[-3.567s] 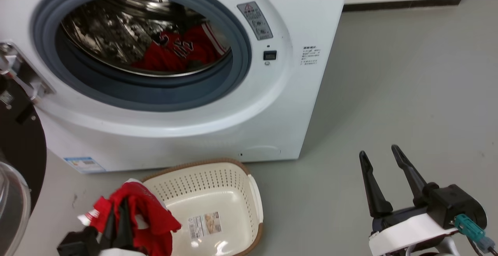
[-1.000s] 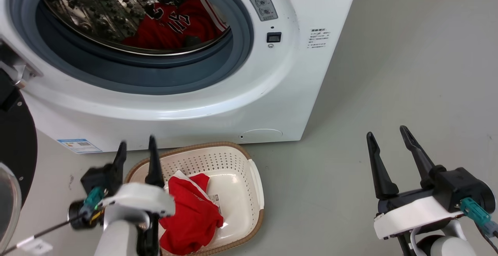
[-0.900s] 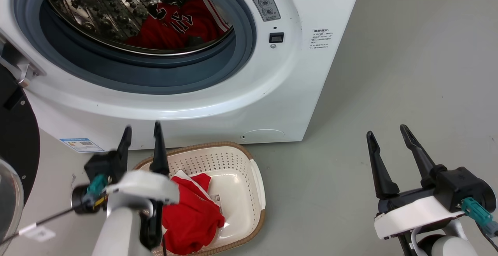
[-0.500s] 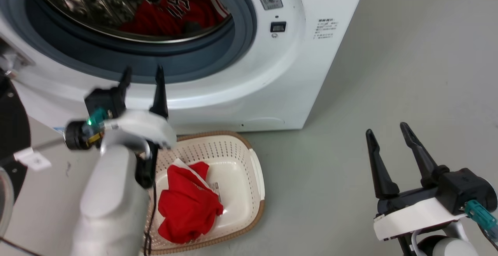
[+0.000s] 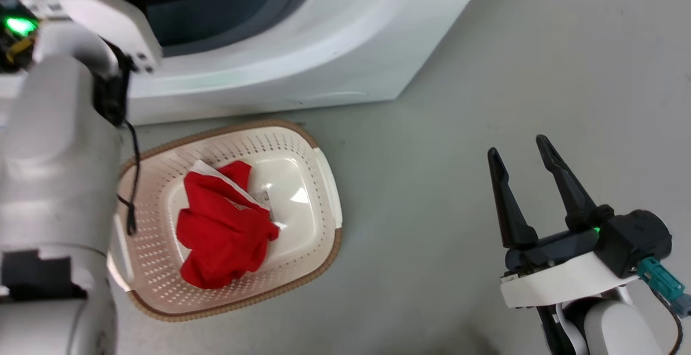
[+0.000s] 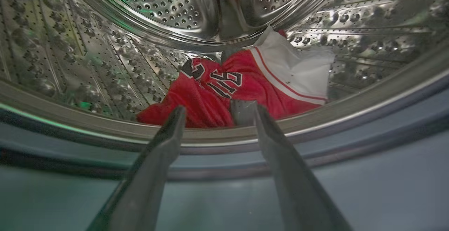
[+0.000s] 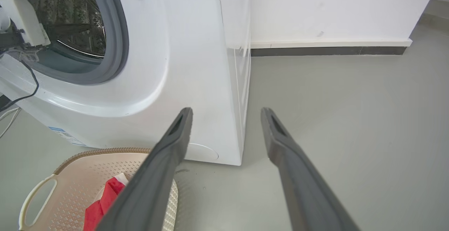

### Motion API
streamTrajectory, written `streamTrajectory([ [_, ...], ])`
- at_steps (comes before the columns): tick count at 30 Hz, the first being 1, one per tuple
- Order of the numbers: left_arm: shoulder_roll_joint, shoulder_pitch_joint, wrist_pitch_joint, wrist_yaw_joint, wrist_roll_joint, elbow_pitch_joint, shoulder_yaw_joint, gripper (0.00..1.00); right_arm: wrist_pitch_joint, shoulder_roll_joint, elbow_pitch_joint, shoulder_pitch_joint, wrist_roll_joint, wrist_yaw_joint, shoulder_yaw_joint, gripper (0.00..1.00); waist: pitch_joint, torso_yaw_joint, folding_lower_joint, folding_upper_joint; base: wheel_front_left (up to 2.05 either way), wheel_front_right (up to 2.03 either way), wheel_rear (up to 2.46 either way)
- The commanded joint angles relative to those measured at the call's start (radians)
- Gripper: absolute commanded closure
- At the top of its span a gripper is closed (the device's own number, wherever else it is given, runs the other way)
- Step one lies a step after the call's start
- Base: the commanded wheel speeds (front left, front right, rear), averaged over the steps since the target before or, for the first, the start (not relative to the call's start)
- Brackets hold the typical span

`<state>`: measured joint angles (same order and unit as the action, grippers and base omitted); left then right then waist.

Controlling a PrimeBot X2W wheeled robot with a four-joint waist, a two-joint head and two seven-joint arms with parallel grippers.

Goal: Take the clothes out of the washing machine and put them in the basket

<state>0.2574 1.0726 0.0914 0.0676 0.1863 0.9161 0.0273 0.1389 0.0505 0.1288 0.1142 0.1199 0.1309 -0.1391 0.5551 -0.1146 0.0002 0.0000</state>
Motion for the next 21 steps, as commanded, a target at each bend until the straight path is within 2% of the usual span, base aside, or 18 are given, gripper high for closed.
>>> streamTrajectory([
  [1, 0.018, 0.038, -0.014, -0.001, -0.008, 0.012, 0.005, 0.0, 0.011, -0.001, -0.004, 0.022, 0.009, 0.0, -0.008, 0.0, 0.056, -0.041, -0.0002, 0.0, 0.0, 0.0, 0.0],
  [9, 0.125, 0.226, -0.149, 0.01, -0.041, 0.105, 0.035, 0.0, 0.055, -0.001, -0.045, 0.054, 0.05, 0.0, -0.059, 0.0, 0.144, -0.132, -0.0002, 0.0, 0.0, 0.0, 0.0],
  [17, 0.235, 0.363, -0.34, 0.015, -0.064, 0.16, 0.058, 0.0, 0.086, -0.001, -0.066, 0.054, 0.085, 0.0, -0.121, 0.0, 0.21, -0.225, -0.0002, 0.0, 0.0, 0.0, 0.0],
  [21, 0.308, 0.406, -0.431, 0.016, -0.078, 0.173, 0.067, 0.0, 0.097, -0.001, -0.073, 0.031, 0.102, 0.0, -0.156, 0.0, 0.227, -0.272, -0.0002, 0.0, 0.0, 0.0, 0.0],
])
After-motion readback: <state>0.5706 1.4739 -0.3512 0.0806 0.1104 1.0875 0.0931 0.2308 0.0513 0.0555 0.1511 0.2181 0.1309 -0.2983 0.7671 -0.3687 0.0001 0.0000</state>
